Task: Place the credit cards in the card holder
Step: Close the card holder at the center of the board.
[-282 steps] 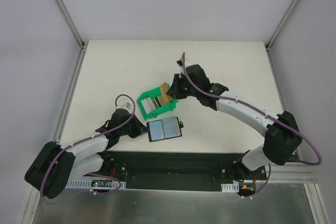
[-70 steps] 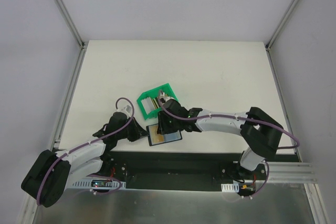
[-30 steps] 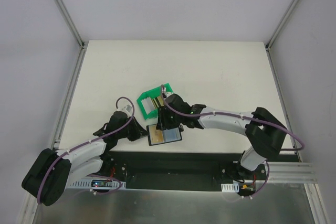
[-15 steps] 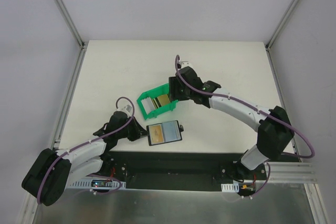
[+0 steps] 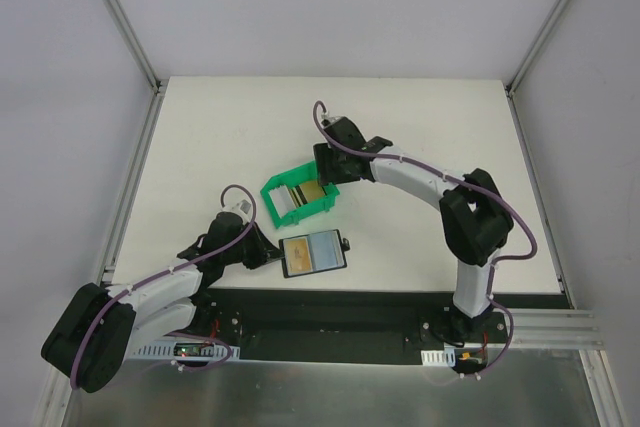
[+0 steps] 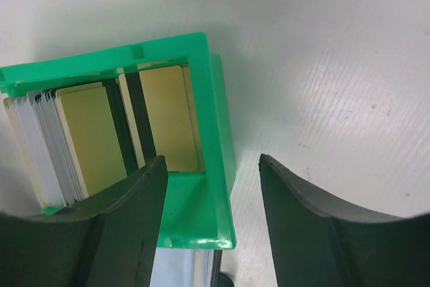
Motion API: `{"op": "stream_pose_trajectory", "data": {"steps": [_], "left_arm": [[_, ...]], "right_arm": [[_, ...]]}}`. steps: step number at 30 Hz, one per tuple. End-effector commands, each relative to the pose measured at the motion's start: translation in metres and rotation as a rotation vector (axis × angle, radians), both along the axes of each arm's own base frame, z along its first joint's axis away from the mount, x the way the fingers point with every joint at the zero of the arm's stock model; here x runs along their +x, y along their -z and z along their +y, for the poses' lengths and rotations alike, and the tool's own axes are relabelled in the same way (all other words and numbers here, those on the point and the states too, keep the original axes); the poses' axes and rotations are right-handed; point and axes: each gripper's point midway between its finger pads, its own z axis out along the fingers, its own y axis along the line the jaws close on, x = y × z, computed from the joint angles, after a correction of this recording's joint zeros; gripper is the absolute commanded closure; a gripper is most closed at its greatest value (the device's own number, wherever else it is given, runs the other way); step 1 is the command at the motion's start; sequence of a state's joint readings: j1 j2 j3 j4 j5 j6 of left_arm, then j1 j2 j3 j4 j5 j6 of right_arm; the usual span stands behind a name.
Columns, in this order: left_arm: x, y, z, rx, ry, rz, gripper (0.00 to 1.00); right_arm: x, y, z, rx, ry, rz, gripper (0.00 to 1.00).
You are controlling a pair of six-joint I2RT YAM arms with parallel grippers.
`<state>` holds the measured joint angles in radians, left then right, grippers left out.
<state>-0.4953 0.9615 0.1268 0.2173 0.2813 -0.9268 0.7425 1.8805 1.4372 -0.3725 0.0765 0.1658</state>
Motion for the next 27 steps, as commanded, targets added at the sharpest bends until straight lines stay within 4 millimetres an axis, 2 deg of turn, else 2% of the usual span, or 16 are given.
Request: {"op": "stream_pose_trajectory", "data": {"steps": [1, 7, 15, 21, 27], "left_arm": [[-0.021, 0.03, 0.022, 0.12, -0.013, 0.105, 1.0], [-0.02, 0.027, 0.02, 0.117, -0.001, 0.105, 1.0], [-0.019, 0.027, 0.02, 0.118, 0.005, 0.102, 1.0], [-0.019, 0.026, 0.02, 0.117, 0.005, 0.105, 1.0], [-0.018, 0.025, 0.018, 0.119, 0.018, 0.1, 1.0]], "right_arm": [[0.01, -0.01, 0.008, 0.014, -0.025, -0.012, 0.41], [0.021, 0.003, -0.006, -0.003, -0.01, -0.008, 0.45], [0.041, 0.001, -0.033, 0.014, 0.014, -0.023, 0.51], [0.045, 0.002, -0.045, 0.009, 0.038, -0.018, 0.53], [0.046, 0.005, -0.068, 0.002, 0.119, -0.008, 0.56]]}}
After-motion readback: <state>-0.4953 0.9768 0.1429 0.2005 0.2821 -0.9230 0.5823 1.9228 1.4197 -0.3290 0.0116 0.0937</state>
